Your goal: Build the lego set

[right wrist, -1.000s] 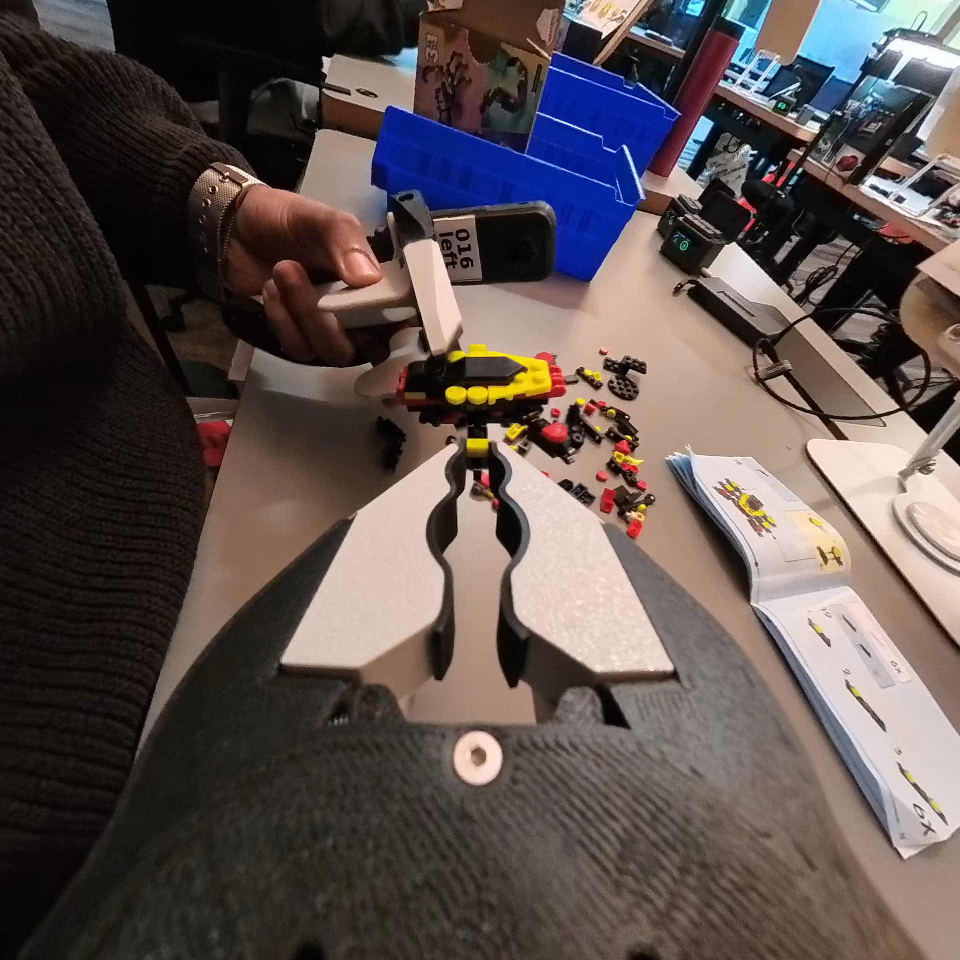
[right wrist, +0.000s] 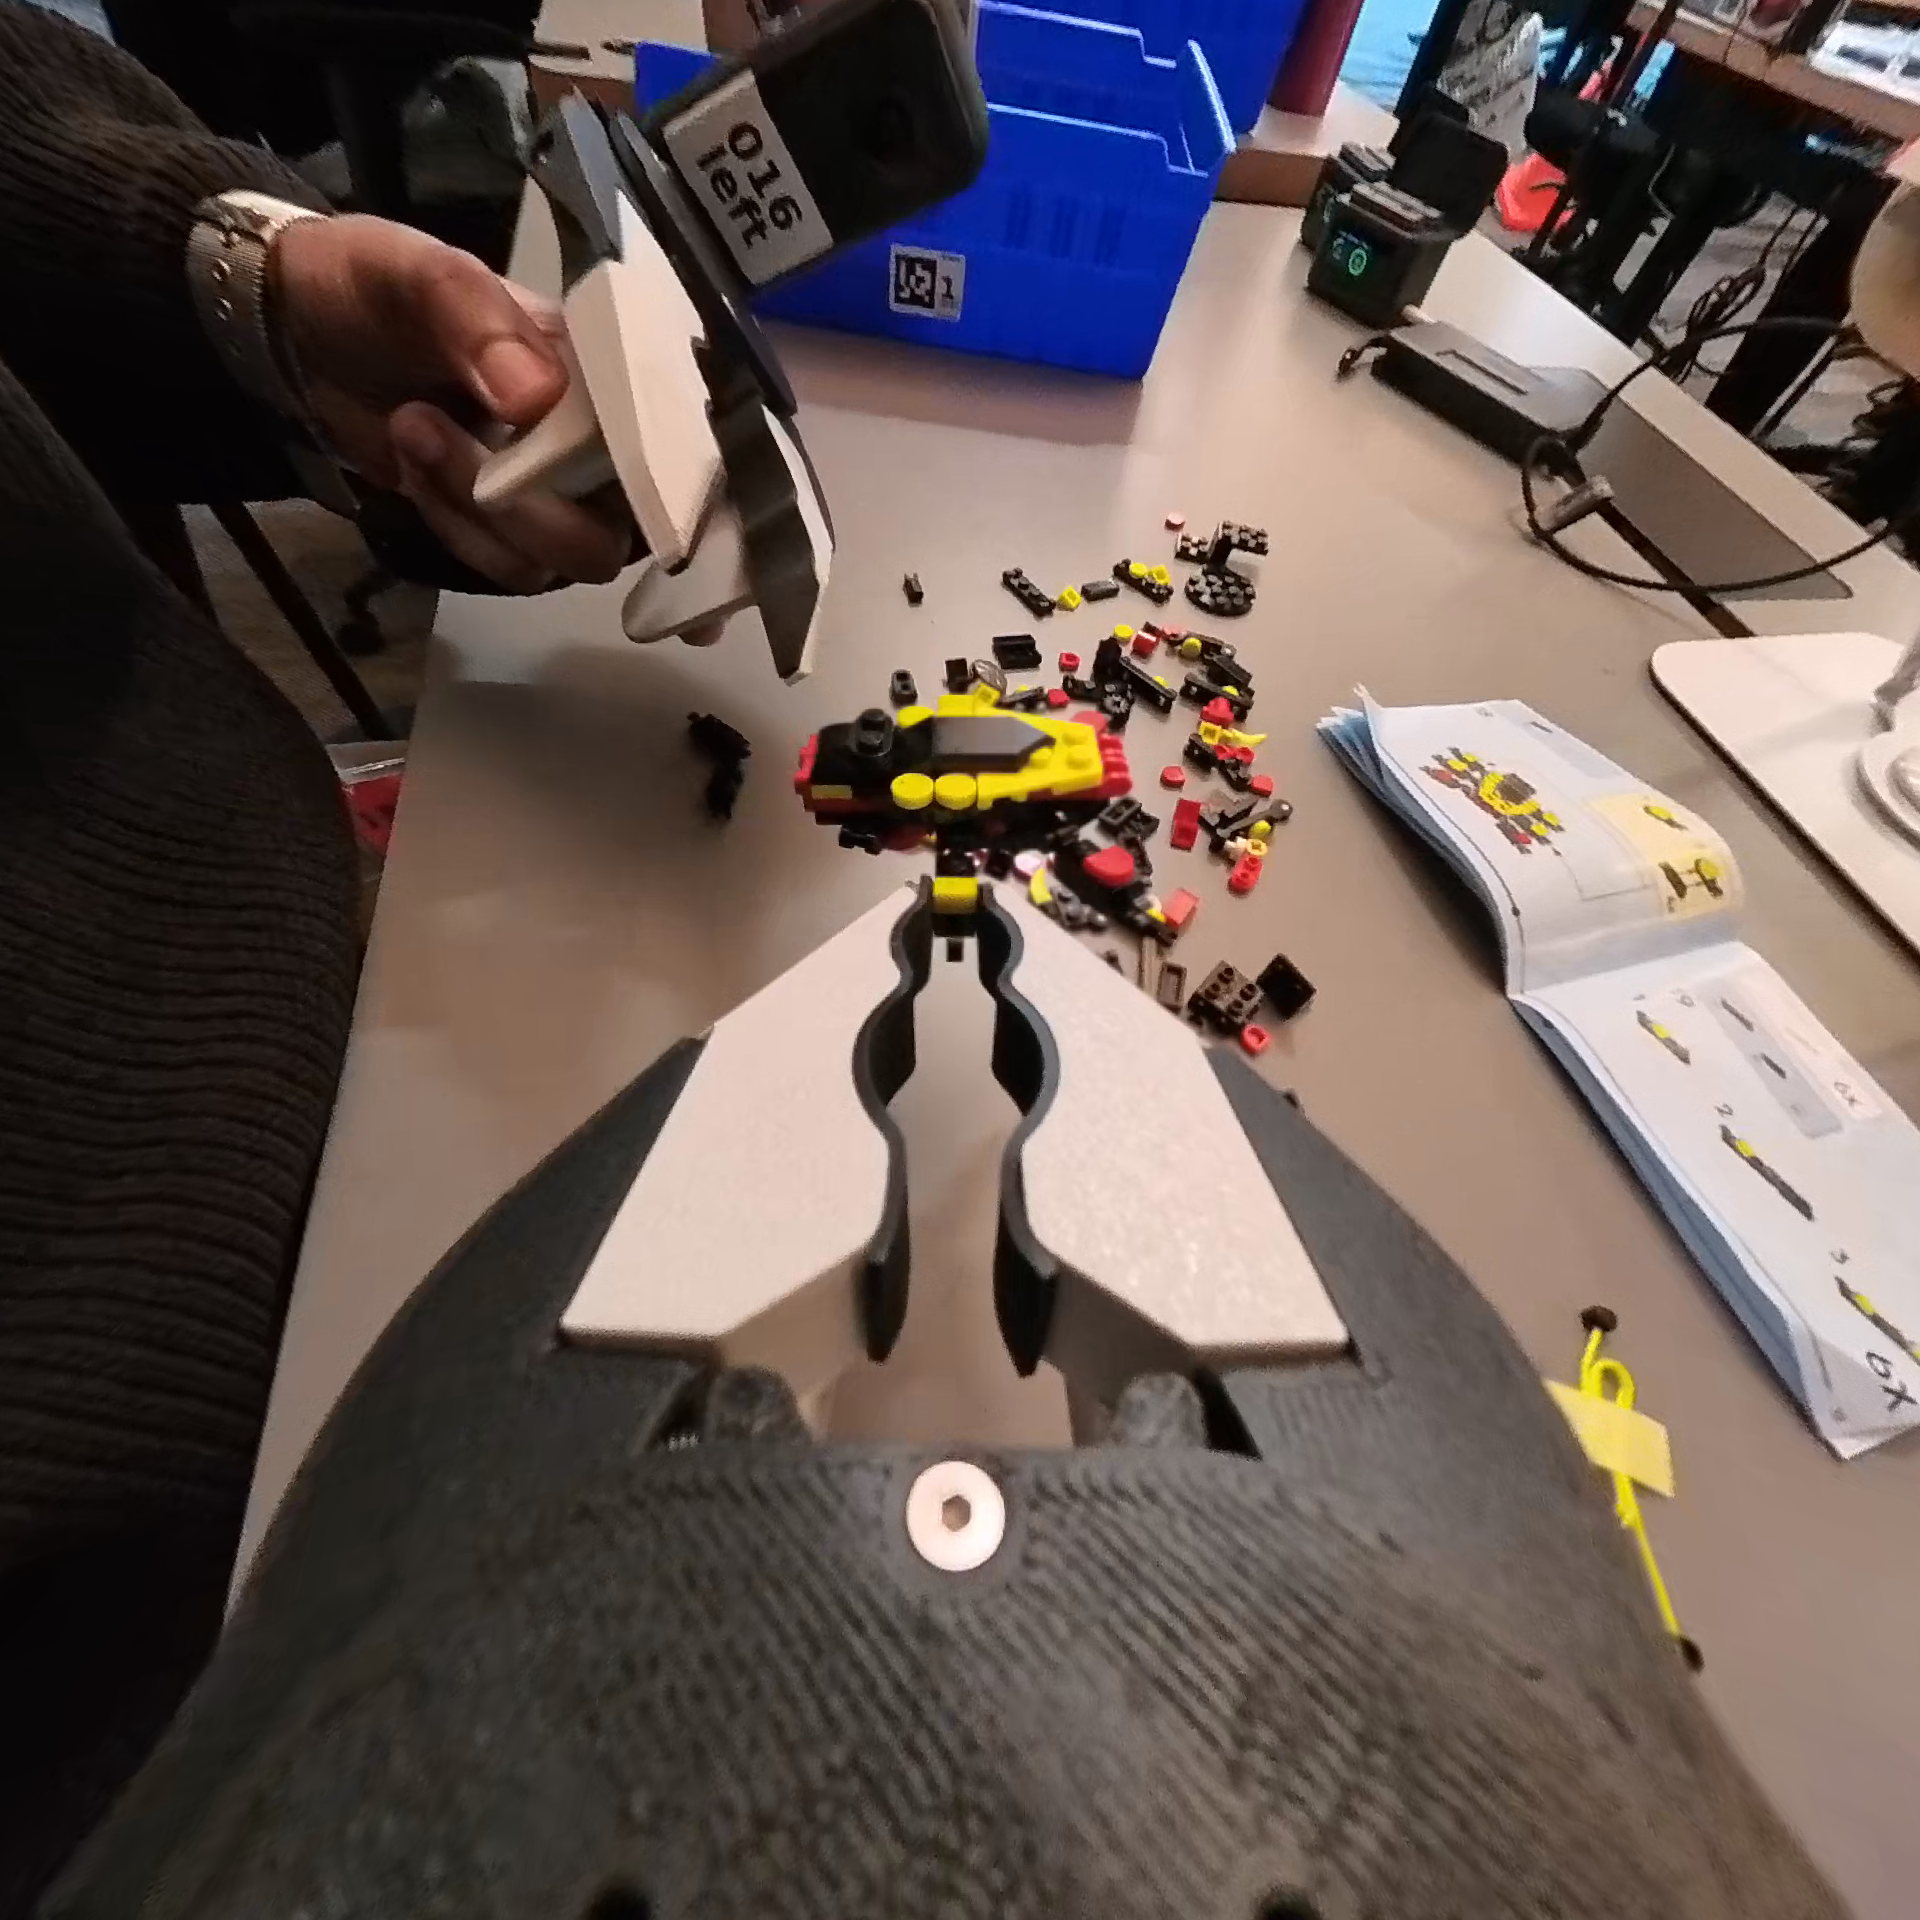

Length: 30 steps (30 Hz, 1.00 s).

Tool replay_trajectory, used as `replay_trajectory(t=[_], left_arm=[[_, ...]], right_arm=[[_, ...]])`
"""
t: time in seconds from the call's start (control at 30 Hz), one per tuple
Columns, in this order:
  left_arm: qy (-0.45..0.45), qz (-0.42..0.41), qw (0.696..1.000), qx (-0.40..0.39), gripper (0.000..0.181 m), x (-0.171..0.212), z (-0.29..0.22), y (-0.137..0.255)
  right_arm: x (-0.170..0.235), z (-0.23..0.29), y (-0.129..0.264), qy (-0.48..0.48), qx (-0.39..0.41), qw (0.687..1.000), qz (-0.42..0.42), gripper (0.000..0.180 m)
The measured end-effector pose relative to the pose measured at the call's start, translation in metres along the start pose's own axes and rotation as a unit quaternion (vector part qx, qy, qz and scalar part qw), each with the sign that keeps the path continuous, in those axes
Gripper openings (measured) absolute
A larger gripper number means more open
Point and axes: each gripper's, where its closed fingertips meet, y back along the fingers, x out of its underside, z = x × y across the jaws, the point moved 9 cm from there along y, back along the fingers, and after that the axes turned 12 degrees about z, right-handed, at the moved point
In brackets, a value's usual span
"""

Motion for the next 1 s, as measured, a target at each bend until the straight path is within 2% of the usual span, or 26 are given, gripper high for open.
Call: replay_trajectory(t=[0.17,0.33,0.6,1.0], left_arm=[[-0.004,-0.006,1.000,-0.002,0.026,0.000,-0.002,0.002],[-0.003,-0.012,1.000,0.001,0.025,0.001,-0.003,0.003],[-0.009,-0.005,1.000,-0.005,0.025,0.002,-0.005,-0.002],[-0.014,-0.004,1.000,-0.015,0.026,0.004,-0.007,-0.002]], right_arm=[[0.011,-0.005,-0.009,-0.047,0.066,0.994,0.077,0.006],[0.015,0.006,-0.012,-0.085,0.094,0.986,0.112,0.006],[0.016,0.033,-0.024,-0.106,0.085,0.982,0.134,0.006],[0.027,0.038,-0.040,-0.115,0.091,0.974,0.175,0.006]])
